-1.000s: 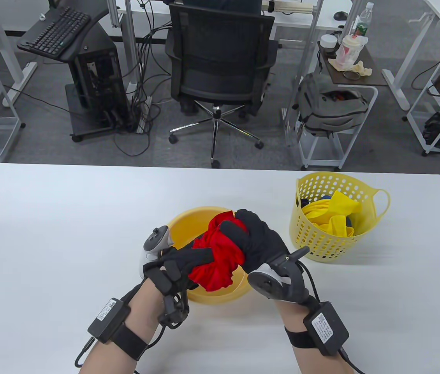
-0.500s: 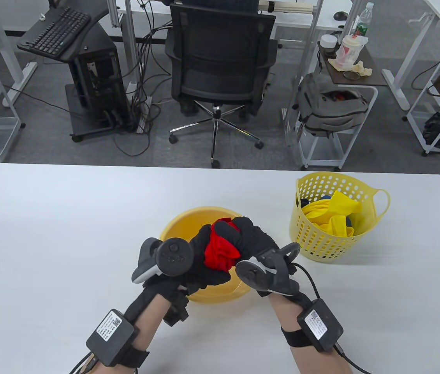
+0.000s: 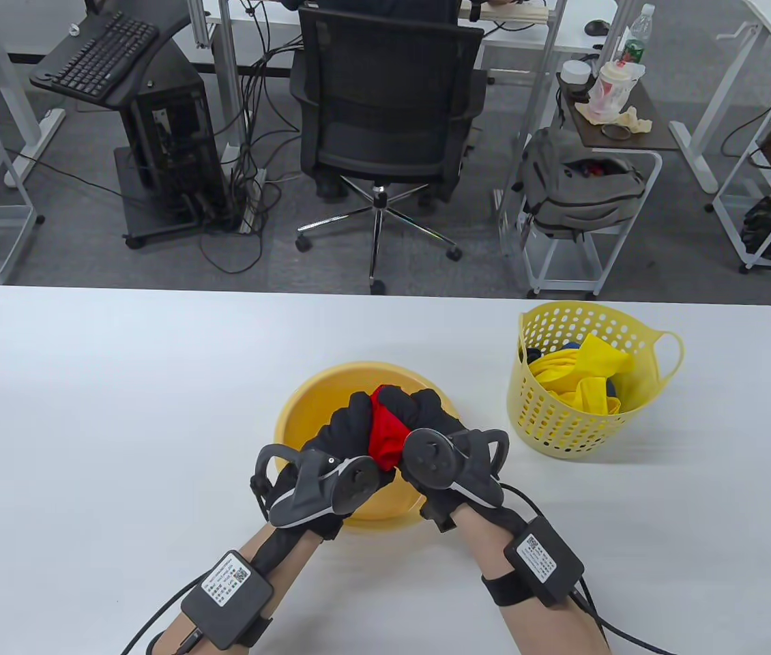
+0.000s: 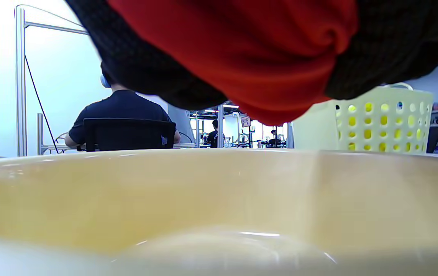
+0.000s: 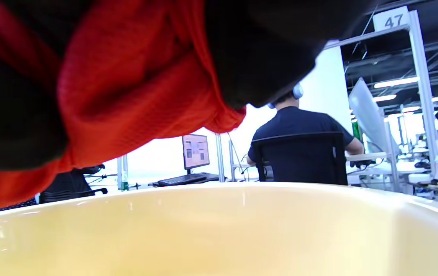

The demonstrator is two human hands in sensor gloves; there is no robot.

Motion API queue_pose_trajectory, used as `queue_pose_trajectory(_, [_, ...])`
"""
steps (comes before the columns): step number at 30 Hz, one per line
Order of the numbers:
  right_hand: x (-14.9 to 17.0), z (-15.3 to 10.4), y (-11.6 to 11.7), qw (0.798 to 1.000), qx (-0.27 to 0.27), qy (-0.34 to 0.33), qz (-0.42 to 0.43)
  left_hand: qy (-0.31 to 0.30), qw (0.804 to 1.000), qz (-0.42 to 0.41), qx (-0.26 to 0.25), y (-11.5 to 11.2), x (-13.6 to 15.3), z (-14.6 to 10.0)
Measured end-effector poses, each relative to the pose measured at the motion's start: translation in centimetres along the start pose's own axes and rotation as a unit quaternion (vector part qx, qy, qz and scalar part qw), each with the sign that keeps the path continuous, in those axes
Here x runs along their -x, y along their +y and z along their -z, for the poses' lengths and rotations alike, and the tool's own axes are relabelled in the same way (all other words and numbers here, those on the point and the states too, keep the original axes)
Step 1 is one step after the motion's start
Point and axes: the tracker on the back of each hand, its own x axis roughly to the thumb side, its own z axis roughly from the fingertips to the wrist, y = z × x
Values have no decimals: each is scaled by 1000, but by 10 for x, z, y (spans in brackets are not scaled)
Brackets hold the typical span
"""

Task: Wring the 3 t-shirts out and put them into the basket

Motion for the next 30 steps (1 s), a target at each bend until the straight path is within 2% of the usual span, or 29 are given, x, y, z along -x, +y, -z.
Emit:
queue_pose_trajectory(7, [-7, 0, -16, 1000, 6, 14, -8, 2, 1000, 2, -27, 14, -2, -3])
queue_pose_trajectory(12, [-5, -1, -13, 1000, -3, 20, 3, 3, 1000, 5, -28, 12, -4, -4])
queue_pose_trajectory(15, [-5, -1, -24, 1000, 3, 12, 7, -1, 999, -1, -45, 20, -5, -6])
queue_pose_trajectory(17, [-5, -1, -31, 1000, 5, 9, 21, -5, 999, -5, -48, 29, -5, -8])
queue_pose_trajectory(20, [-2, 0, -26, 999, -15, 11, 31, -2, 1000, -2, -29, 26, -4, -8])
queue_pose_trajectory(23, [5, 0, -20, 998, -28, 8, 64, -19, 997, -71, 18, 24, 8, -4])
queue_pose_trajectory(26, [18, 3, -31, 991, -32, -4, 127, -41, 983, -173, 48, 33, 20, -3])
queue_pose_trajectory(28, [37, 4, -46, 984, -18, 9, 177, -56, 975, -212, 20, 43, 22, -5])
queue_pose_trajectory(30, [55, 4, -59, 975, 6, 29, 222, -65, 976, -208, -15, 49, 21, -8])
